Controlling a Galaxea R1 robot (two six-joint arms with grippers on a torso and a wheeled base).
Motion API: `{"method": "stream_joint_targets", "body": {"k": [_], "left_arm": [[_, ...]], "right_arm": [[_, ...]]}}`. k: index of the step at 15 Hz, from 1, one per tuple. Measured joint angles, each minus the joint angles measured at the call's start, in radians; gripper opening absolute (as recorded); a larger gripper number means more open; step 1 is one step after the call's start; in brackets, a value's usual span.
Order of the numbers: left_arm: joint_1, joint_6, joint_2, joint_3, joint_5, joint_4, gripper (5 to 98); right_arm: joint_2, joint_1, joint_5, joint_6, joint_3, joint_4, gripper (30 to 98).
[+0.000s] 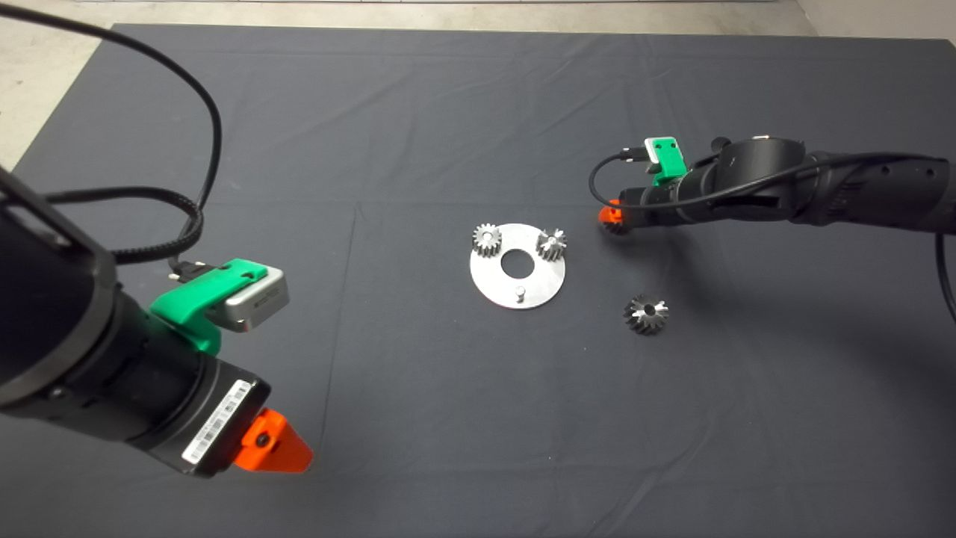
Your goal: Remove an incorrectly installed larger gear and replace it with the correct smaller gear
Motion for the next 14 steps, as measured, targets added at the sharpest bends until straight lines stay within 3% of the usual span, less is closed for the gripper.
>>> {"method": "stream_joint_targets", "body": {"k": [5,8,14], "left_arm": [[0.0,0.0,0.0,0.0,0.0,0.0,97.8],[0.0,0.0,-0.003,0.0,0.0,0.0,97.8],[0.0,0.0,-0.003,0.0,0.0,0.0,97.8]], "right_arm": [[0.003,-0.003,0.006,-0.001,-0.003,0.0,95.8],[0.003,-0.005,0.039,-0.001,-0.017,0.0,94.3],[0.032,-0.005,0.052,-0.002,-0.027,0.0,84.9]]}}
